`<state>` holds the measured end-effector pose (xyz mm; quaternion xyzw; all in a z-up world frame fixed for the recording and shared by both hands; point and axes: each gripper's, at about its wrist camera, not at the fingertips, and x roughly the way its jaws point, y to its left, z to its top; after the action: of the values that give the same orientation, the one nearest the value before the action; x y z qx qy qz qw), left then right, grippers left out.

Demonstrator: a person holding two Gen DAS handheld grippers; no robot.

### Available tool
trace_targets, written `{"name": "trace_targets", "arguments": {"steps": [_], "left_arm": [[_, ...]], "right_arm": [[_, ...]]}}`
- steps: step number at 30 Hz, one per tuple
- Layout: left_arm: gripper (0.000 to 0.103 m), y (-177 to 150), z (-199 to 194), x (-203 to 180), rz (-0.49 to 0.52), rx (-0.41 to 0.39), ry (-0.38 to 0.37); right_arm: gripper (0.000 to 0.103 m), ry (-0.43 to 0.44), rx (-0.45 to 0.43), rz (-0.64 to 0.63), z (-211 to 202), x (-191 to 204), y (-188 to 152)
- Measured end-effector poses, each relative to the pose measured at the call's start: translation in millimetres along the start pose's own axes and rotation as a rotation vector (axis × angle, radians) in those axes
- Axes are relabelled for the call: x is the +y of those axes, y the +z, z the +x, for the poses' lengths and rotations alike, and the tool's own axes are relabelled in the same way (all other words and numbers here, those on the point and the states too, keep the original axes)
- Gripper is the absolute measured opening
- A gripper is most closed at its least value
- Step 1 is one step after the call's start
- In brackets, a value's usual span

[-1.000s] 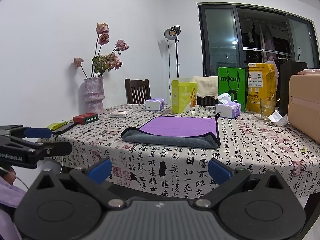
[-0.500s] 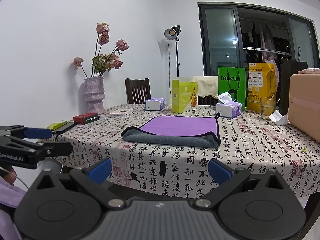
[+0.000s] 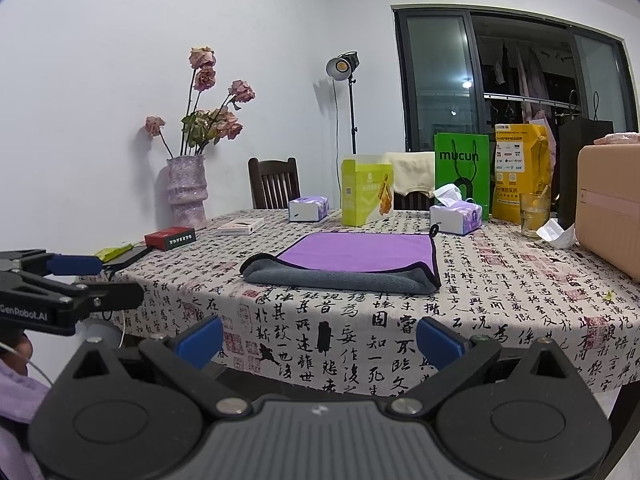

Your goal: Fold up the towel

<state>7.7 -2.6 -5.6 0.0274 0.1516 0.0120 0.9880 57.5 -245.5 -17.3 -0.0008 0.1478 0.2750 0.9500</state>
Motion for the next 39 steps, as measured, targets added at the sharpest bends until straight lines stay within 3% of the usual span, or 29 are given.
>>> {"name": "trace_targets", "arguments": {"steps": [12,20,27,35,39], "left_arm": [[0.103,-3,14,5,-0.013,0.016,0.004],[0.103,-13,40,12,-0.024,0.022,0.002],[0.103,-16,65,26,-0.053,0.074,0.018],[0.103,-14,102,27,-0.023,0.074,0.044],[0.103,-7,123,30,-0.028,0.076,0.017]], "right_arm": [[0.103,-0.026,-0.010,0.005,8,-8,-6],[0.103,-0.041,0.024,0.014,28,-24,-17],[0.103,-0.057,0.071,0.002,53,-36,-23],[0.103,-0.097,0.036,-0.022,79,-54,-17],[0.103,-0.088,0.036,-0.014,94,-65,-7]]}}
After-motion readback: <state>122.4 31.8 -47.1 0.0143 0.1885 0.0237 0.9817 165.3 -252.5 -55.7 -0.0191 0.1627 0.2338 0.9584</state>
